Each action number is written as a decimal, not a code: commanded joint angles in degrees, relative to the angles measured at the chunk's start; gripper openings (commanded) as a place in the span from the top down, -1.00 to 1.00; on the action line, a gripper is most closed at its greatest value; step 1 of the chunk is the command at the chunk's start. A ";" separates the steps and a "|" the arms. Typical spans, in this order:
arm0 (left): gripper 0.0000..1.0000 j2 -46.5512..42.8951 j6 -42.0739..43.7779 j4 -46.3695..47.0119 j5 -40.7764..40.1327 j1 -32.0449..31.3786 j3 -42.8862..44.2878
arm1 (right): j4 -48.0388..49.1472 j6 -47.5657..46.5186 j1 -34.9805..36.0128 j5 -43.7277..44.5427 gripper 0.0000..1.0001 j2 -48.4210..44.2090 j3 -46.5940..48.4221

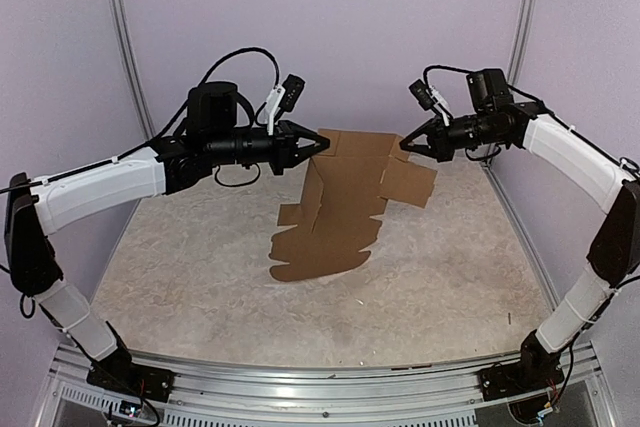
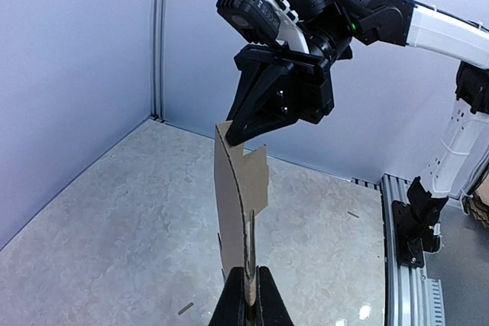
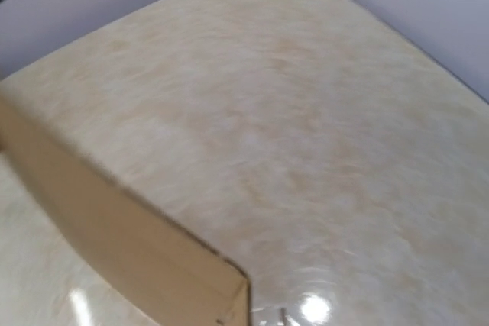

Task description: Fold the paper box

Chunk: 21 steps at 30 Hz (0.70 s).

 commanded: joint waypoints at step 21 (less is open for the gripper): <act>1.00 -2.92 1.27 2.08 -6.09 -0.37 -0.74 | 0.49 11.81 -16.96 -15.28 -0.01 -4.59 6.80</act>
